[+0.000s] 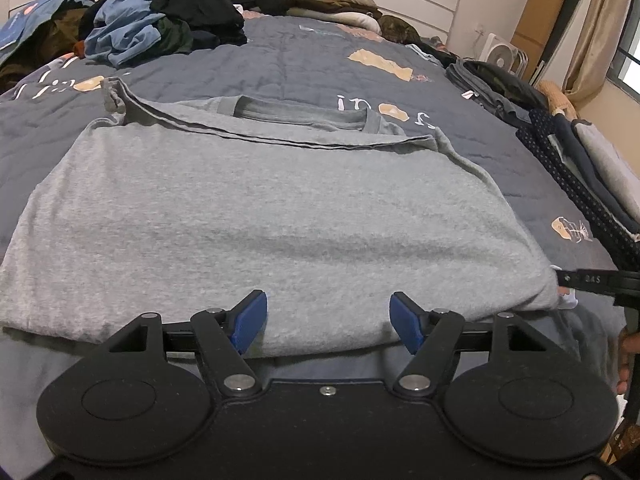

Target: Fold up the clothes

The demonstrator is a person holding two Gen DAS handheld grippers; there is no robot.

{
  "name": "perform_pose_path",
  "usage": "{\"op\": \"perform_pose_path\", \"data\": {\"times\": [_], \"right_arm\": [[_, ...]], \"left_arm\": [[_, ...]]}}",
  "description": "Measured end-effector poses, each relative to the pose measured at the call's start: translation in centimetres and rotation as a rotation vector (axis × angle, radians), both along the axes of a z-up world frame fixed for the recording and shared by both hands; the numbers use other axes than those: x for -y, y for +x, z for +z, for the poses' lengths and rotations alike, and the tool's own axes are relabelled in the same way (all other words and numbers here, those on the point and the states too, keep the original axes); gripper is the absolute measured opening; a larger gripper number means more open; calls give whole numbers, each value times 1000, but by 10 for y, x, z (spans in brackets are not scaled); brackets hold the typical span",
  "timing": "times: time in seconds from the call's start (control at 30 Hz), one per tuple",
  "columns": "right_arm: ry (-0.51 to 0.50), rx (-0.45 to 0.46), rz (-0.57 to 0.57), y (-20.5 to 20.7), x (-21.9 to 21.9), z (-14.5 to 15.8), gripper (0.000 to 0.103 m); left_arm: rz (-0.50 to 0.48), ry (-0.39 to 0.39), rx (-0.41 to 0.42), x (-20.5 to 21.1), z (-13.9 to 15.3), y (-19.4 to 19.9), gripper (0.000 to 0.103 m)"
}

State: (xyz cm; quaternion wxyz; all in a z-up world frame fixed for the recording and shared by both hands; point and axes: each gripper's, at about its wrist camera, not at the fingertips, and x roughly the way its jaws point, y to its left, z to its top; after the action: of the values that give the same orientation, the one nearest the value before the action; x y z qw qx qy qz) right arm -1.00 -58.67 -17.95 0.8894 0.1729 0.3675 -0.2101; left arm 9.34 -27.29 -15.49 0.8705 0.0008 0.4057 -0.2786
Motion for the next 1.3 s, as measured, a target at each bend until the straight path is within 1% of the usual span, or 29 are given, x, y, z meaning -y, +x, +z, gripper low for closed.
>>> {"op": "perform_pose_path", "data": {"times": [0.03,0.1,0.17,0.2,0.23,0.27,0.33,0.37,0.4,0.47,0.57,0.6,0.77,0.8,0.83,0.87,0.9,0.97,1.07,1.1,1.17,1.2,1.3], "right_arm": [[-7,-23,-26,-1,4,1,0],[8,2,-71,-9,12,5,1],[34,78,-73,-11,15,17,2],[47,117,-73,-13,17,23,5],[35,128,-50,-6,14,27,5],[22,139,-27,2,12,30,8],[-2,161,20,16,8,36,15],[-15,171,43,24,5,39,21],[-24,165,59,32,6,37,27],[-43,151,91,50,8,31,32],[-71,130,137,76,10,22,35],[-63,121,141,82,12,19,36],[-13,116,133,90,18,7,34],[-3,107,120,91,20,4,29],[8,96,106,91,22,1,27],[9,101,88,91,24,0,18],[11,105,71,90,26,-1,4],[-14,112,34,88,29,1,1],[-30,129,-34,82,39,5,0],[-8,136,-39,80,43,5,0],[0,167,-50,79,47,7,0],[3,183,-55,78,49,8,2],[29,234,19,87,49,20,8]], "left_arm": [[2,-2,-2,0,0,0,69],[2,-6,-4,0,1,1,69],[1,-12,-5,0,2,0,69],[0,-17,-6,0,3,0,69],[-2,-18,-5,0,4,0,69],[-4,-19,-5,1,4,0,70],[-8,-21,-3,1,5,-1,70],[-10,-22,-3,2,5,-1,70],[-11,-20,-2,1,5,-1,70],[-10,-16,-3,1,5,0,70],[-6,-13,-7,1,3,1,70],[-5,-13,-9,1,3,2,70],[-9,0,-25,4,-2,5,71],[-12,4,-28,5,-3,5,71],[-16,7,-29,6,-4,5,71],[-20,10,-29,6,-4,4,71],[-23,12,-27,7,-5,3,71],[-28,10,-25,7,-5,3,71],[-28,8,-25,7,-4,2,71],[-27,9,-26,6,-5,2,71],[-26,11,-31,6,-6,2,71],[-26,9,-32,5,-5,2,71],[-28,3,-33,5,-4,1,71]]}}
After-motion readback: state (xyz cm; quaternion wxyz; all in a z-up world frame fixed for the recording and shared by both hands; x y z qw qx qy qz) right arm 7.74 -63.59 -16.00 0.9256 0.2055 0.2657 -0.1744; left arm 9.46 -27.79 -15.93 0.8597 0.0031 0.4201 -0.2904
